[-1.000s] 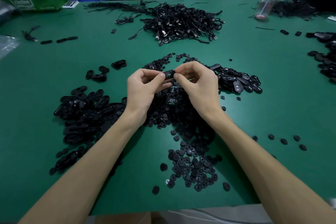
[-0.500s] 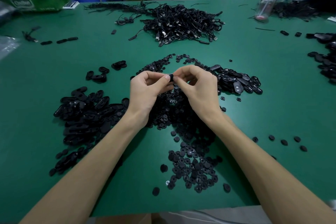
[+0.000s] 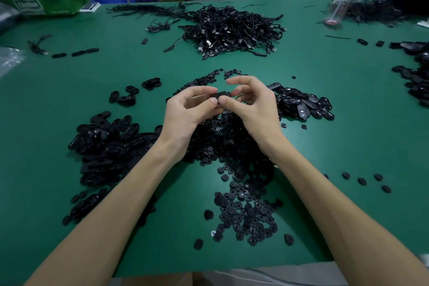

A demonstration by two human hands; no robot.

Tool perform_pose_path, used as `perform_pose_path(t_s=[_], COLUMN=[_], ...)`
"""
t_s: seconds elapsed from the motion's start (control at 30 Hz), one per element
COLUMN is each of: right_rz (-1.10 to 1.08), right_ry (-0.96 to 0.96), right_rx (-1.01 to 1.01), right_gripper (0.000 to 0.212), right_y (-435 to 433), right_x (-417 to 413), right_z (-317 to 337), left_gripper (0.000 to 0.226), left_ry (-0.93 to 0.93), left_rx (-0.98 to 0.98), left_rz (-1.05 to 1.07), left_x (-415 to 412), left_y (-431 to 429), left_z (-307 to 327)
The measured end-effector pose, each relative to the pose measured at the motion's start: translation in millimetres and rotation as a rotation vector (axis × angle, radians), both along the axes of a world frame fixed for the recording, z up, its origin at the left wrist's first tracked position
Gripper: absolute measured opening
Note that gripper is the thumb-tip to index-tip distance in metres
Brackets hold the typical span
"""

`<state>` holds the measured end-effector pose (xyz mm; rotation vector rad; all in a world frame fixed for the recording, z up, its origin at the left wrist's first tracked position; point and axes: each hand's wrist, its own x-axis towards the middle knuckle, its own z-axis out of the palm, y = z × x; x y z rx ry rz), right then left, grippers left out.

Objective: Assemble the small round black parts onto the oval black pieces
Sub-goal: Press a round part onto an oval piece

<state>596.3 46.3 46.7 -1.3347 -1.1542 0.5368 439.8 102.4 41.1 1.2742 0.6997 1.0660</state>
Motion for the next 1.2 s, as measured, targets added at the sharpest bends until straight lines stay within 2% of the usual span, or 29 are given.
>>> perform_pose_path(t_s=[0.07, 0.17, 0.53, 0.7, 0.8, 0.97, 1.2], right_rz=[0.039, 0.058, 0.116, 0.076, 0.054, 0.023, 0.037], right_ry=[0.075, 0.073, 0.085, 0.017, -0.091, -0.15, -0.064], right_rx=[-0.013, -0.043, -0.012, -0.014, -0.011, -0.017, -0.008], right_gripper=[0.021, 0.014, 0.014, 0.01, 0.012, 0.013, 0.008], right_y=[0.9, 2.4, 2.1, 1.2, -0.6, -2.1, -1.4], right_x=[1.5, 0.8, 0.6, -4.6, -8.2, -9.3, -3.8], right_z=[-0.6, -3.6, -3.7, -3.6, -3.8, -1.8, -1.8], left_gripper=[0.019, 0.016, 0.015, 0.015, 0.02, 0.015, 0.017], left_ry=[0.093, 0.275, 0.197, 0.234, 0.294, 0.306, 0.26], left_rx=[0.088, 0.252, 0.204, 0.188, 0.187, 0.174, 0.213], left_rz=[-0.002, 0.026, 0.035, 0.072, 0.125, 0.093, 0.036], left_x=[-1.1, 1.1, -3.0, -0.2, 3.4, 1.1, -8.6], left_y=[1.7, 2.5, 4.8, 5.6, 4.4, 5.4, 7.9], left_z=[-1.1, -5.4, -3.0, -3.0, -3.9, 1.0, 5.0])
